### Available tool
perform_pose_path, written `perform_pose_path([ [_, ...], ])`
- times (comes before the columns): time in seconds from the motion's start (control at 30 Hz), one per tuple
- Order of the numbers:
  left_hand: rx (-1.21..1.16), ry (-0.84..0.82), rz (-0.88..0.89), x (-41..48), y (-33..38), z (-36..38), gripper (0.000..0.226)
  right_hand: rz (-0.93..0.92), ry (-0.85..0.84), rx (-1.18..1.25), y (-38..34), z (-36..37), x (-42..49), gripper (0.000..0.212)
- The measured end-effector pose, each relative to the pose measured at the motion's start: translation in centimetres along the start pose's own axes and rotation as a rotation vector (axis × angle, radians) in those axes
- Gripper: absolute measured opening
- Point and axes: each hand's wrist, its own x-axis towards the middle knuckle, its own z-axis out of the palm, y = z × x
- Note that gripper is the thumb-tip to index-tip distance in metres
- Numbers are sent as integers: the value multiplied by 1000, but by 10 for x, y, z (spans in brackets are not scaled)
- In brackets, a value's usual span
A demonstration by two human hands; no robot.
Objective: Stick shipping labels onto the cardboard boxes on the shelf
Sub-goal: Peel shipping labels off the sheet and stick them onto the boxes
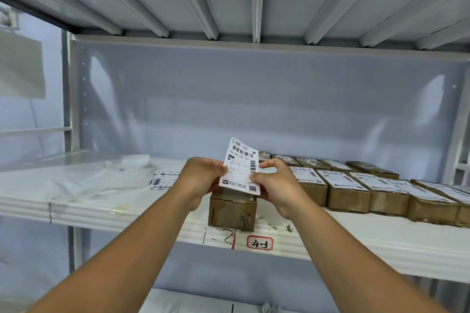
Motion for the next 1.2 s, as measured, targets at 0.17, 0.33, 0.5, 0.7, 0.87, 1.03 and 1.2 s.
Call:
perform_pose_path([
  [0.17,259,39,125,5,-8,3,13,-122,43,-249,5,2,0,24],
  [0.33,333,85,134,7,-13,4,11,-145,32,-338,8,2,0,19],
  [0.5,323,98,133,7,-14,5,8,-138,36,-332,9,2,-1,18],
  [0.7,325,121,147,7,-16,5,2,-147,42,-361,11,3,-1,14],
  [0.87,381,136,163,4,-15,6,4,-176,54,-408,11,4,-4,10],
  [1.03,399,126,164,3,-13,6,6,-177,56,-418,10,3,-7,8],
  [1.2,390,114,149,3,-14,5,6,-184,52,-431,10,4,-7,6],
])
